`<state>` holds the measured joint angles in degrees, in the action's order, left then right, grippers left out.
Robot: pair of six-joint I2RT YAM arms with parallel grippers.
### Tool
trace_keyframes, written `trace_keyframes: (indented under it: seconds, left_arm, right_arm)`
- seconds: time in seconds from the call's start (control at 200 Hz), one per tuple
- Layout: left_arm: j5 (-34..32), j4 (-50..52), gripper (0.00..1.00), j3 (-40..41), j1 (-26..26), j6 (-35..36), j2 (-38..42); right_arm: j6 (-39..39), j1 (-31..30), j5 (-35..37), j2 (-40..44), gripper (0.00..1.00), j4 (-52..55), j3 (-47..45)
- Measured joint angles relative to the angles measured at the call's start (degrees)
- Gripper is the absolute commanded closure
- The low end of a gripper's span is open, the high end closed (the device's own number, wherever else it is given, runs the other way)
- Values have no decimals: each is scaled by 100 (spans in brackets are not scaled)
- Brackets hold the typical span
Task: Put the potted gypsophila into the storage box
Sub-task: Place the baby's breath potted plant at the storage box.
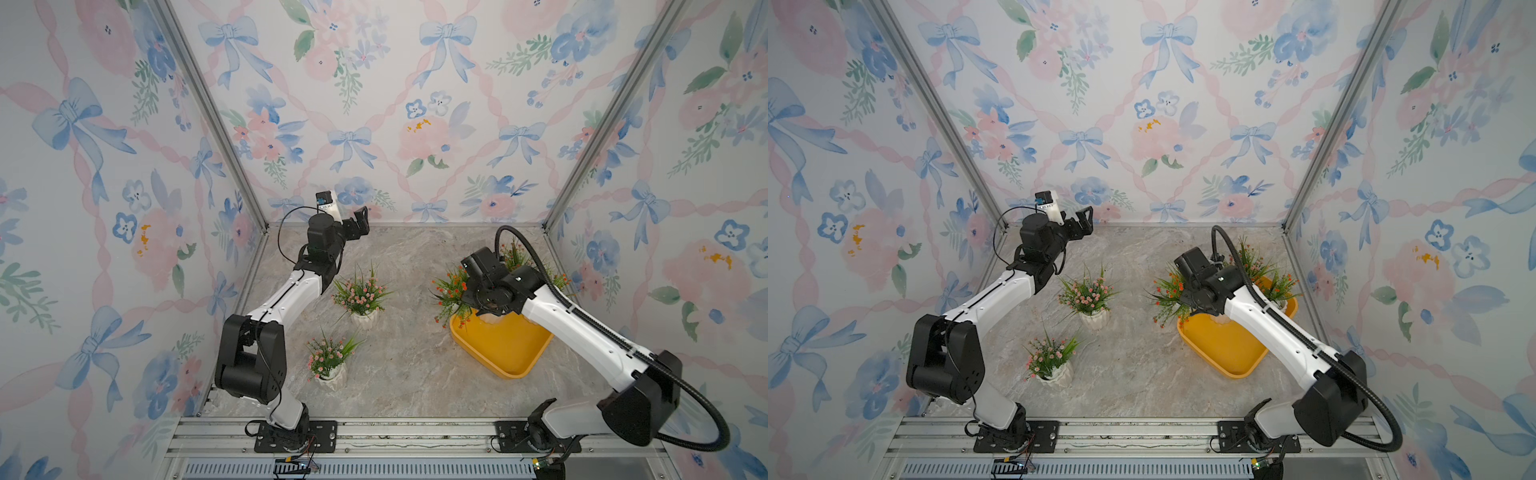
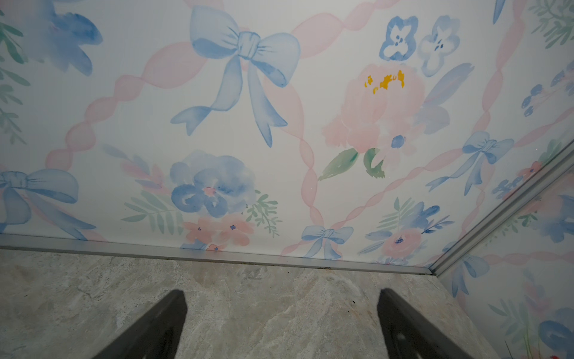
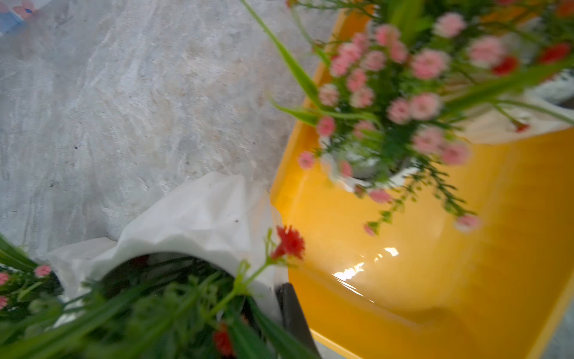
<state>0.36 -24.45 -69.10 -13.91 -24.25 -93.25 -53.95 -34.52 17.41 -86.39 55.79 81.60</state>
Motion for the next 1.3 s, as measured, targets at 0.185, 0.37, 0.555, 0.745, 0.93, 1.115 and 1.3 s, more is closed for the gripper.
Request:
trace_keyframes:
  seconds: [0.185, 0.37, 0.555, 0.745, 0.93, 1.115, 1.3]
  left_arm:
    - [15, -105, 2, -208, -192, -48, -197]
    - [13, -125, 2, -393, -382, -131, -391]
    - [13, -129, 2, -442, -498, -149, -411]
    - [-7, -131, 2, -442, -496, -151, -411]
    - [-11, -131, 2, -442, -496, -192, -411]
    - [-11, -131, 2, -442, -496, -212, -411]
    - [-11, -131, 2, -442, -496, -284, -411]
  right_arm:
    - [-275, 216, 153, 1316, 100, 435, -1019]
    - [-474, 817, 219, 2391, 100, 715, -1912]
    - [-295, 1665, 87, 2562, 100, 734, -2096]
    - [57, 2448, -221, 2109, 100, 544, -2114]
    - [240, 2791, -400, 1720, 100, 332, -2243]
    - [369, 3051, -520, 1469, 100, 90, -2317]
    - [549, 3285, -531, 1147, 100, -103, -2315]
